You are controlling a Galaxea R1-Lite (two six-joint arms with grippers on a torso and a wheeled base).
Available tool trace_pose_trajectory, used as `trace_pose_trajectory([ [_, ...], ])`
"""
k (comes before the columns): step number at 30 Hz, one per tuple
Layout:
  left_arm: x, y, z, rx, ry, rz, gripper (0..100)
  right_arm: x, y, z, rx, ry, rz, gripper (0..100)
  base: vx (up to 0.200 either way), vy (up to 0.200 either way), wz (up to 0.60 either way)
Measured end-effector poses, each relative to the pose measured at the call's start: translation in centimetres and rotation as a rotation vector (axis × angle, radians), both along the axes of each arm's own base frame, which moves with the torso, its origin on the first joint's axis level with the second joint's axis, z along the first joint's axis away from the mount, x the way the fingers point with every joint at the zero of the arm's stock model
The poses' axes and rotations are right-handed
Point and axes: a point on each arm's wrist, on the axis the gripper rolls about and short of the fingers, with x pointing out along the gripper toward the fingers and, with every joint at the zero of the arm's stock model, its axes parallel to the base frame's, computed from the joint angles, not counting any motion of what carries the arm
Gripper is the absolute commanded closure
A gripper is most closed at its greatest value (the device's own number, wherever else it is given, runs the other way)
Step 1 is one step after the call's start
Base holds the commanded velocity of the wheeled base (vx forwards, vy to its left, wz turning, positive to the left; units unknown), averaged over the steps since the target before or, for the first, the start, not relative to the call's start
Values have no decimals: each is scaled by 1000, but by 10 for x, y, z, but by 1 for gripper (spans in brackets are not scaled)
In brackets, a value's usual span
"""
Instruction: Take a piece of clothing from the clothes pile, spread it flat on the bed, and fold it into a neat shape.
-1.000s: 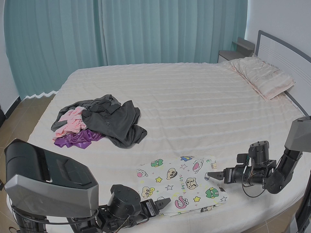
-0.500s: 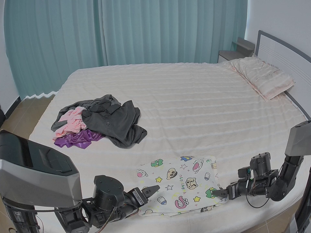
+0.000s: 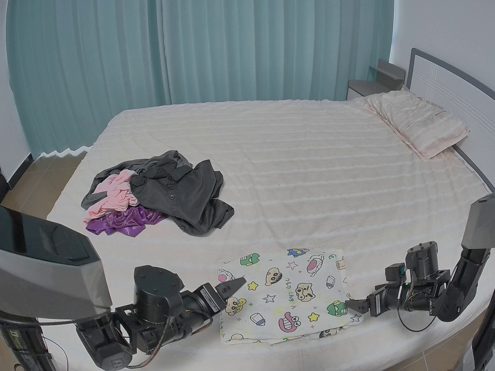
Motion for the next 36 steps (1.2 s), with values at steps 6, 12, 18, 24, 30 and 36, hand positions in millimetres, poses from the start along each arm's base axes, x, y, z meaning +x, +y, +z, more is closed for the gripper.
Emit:
trace_pose_trajectory([
  [6, 9, 23, 32, 52, -175, 53, 0, -14, -7, 40, 77, -134, -38, 0, 0, 0, 0],
  [12, 11, 49, 64, 145, -345, 233, 0, -40, -14, 82, 172, -296, -73, 0, 0, 0, 0],
  [18, -4, 77, 98, 200, -486, 383, 0, -76, -24, 117, 243, -476, -87, 0, 0, 0, 0],
  [24, -43, 105, 129, 258, -626, 464, 0, -117, -35, 134, 274, -582, -98, 0, 0, 0, 0],
  [30, -87, 130, 142, 352, -696, 530, 0, -160, -47, 131, 257, -586, -101, 0, 0, 0, 0],
  [36, -129, 153, 139, 501, -708, 549, 0, -200, -57, 117, 211, -581, -91, 0, 0, 0, 0],
])
